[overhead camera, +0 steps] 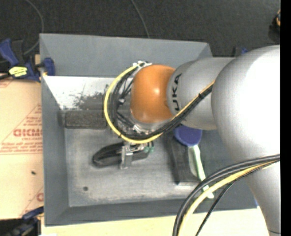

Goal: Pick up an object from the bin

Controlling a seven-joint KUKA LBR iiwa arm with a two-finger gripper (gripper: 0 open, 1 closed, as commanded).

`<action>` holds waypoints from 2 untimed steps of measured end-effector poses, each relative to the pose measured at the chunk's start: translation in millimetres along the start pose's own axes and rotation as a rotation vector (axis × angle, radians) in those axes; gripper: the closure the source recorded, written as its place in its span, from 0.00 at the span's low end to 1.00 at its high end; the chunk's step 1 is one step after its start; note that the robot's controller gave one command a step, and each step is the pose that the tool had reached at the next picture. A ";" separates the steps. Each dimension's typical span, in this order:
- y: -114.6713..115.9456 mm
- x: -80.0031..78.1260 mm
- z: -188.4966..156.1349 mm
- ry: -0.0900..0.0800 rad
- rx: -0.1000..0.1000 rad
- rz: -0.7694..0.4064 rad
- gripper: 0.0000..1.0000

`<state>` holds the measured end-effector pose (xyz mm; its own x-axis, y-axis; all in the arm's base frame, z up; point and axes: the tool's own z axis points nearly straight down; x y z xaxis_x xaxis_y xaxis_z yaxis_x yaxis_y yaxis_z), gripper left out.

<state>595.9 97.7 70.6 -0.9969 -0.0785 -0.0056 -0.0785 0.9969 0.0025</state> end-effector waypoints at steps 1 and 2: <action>-0.3 3.0 -0.2 0.006 0.002 0.004 1.00; -0.3 3.0 -0.2 0.006 0.002 0.004 1.00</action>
Offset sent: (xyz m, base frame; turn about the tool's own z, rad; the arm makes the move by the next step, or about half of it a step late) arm 0.0000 0.0000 0.0000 0.0000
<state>593.0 97.2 70.8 -0.9972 -0.0742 0.0004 -0.0742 0.9972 0.0009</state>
